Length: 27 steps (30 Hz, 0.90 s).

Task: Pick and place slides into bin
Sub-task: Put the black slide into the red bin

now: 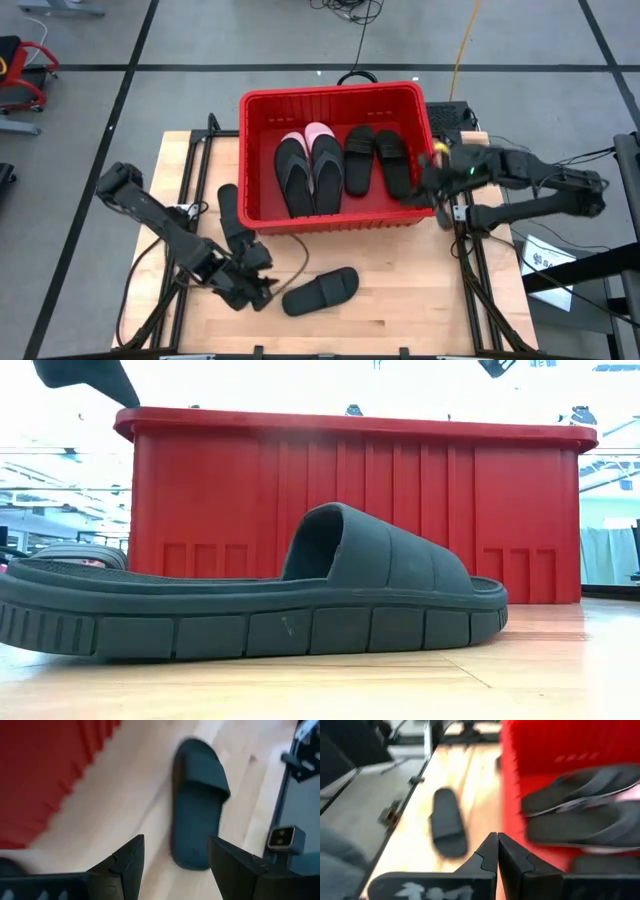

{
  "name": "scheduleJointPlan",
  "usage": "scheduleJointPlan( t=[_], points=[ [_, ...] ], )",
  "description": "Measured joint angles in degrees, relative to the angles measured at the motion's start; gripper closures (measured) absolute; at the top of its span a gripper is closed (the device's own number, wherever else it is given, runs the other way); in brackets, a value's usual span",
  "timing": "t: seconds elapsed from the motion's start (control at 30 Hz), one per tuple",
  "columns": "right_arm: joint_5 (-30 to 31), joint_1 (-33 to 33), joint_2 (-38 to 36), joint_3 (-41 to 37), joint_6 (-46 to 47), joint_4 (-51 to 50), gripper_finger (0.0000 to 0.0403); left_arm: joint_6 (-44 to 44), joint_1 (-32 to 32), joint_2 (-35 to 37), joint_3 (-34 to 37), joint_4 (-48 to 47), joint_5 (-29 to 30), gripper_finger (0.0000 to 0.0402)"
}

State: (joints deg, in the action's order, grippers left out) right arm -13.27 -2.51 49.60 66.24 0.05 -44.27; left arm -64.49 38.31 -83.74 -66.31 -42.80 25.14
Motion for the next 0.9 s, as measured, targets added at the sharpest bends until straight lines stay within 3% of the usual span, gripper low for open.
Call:
scheduleJointPlan(
  t=[0.23, 0.43, 0.67, 0.9],
  points=[
    [12.7, 21.1, 2.4, -6.2, 11.0, 0.7, 0.0403, 0.5, 0.7, 4.5, 0.0, -5.0, 4.3, 0.0197],
    [13.3, 32.9, 4.6, -14.2, 17.2, 13.1, 0.0403, 3.3, 0.7, 4.7, 0.0, -5.2, 4.5, 0.0197],
    [13.2, 37.1, 8.8, -24.4, 21.2, 35.4, 0.0403, 5.3, 0.7, 4.7, 0.0, -5.4, 4.5, 0.0197],
    [14.9, 36.7, 13.0, -26.6, 22.0, 40.3, 0.0402, 6.6, 0.7, 4.7, 0.0, -5.4, 4.5, 0.0197]
  ],
)
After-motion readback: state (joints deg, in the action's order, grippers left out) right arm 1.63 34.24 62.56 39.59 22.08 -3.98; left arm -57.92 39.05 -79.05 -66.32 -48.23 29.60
